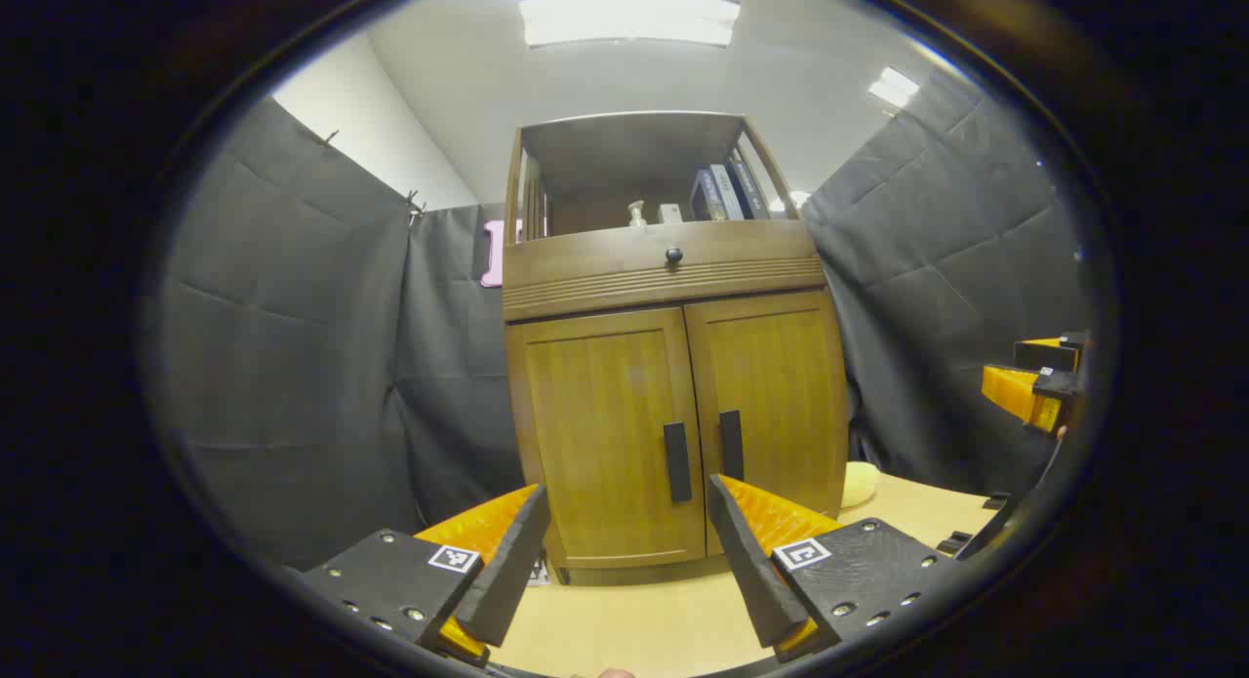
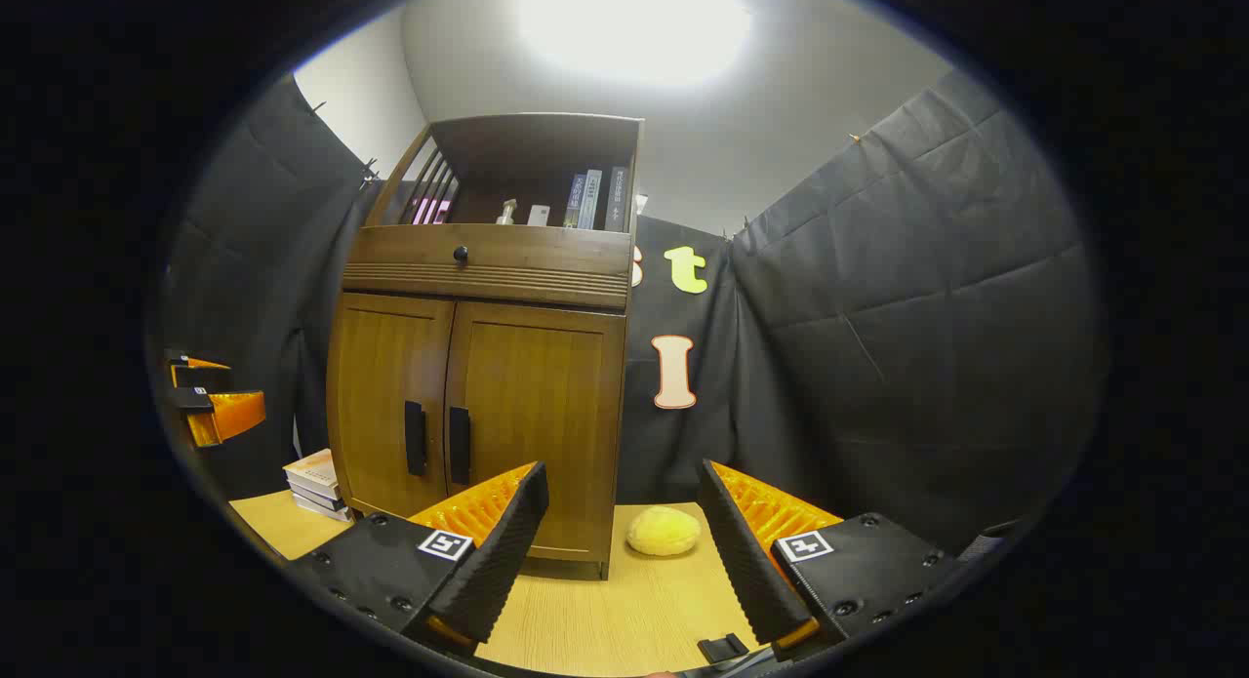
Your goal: Open the right door of the double-door shoe cabinet with the right hand, and open the left door with the left hand.
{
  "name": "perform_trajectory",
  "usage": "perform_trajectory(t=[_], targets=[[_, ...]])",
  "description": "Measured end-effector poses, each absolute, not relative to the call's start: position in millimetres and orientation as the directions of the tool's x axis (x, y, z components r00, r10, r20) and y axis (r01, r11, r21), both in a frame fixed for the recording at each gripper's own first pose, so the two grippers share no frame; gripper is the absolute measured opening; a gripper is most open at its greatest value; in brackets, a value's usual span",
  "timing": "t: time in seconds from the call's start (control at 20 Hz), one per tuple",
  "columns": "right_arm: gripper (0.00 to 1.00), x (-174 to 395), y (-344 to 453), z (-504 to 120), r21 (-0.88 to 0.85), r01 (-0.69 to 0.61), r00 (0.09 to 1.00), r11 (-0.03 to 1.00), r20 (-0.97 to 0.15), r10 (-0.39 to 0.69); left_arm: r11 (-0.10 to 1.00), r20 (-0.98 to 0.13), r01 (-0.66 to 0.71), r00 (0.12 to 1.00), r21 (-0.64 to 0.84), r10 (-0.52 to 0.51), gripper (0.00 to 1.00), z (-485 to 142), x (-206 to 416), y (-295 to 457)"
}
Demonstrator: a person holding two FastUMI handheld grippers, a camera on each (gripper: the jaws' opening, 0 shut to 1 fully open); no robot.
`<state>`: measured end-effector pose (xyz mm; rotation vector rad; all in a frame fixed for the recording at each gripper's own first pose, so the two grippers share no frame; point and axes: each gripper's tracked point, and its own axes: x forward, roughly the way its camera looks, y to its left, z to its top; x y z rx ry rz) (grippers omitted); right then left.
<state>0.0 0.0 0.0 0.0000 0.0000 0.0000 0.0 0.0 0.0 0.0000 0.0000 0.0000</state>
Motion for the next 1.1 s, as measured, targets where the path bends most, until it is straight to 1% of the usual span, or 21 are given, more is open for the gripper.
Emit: perform_trajectory(t=[0.05,0.35,0.8,1.1], targets=[[0.96,0.3,-0.3,0.9,0.003,0.001,1.0,1.0,-0.001,-0.001,1.0,0.001,0.001,1.0,0.004,-0.001,0.95,1.0,-1.8,-0.5],[0.97,-3.2,-0.2,1.6,0.007,-0.001,1.0,1.0,-0.002,0.001,1.0,-0.002,0.003,1.0,0.014,-0.003,0.95,-0.3,-5.5,-0.5],[0.96,-4.5,-0.6,2.2,0.019,-0.001,1.0,1.0,-0.005,0.001,1.0,-0.004,-0.029,1.0,0.012,0.029,0.95,0.8,-9.7,0.7],[0.96,-2.4,14.6,3.1,0.036,-0.054,0.999,0.998,0.005,0.053,0.998,-0.004,-0.065,0.998,0.015,0.066,0.95,1.3,-10.1,3.1]])
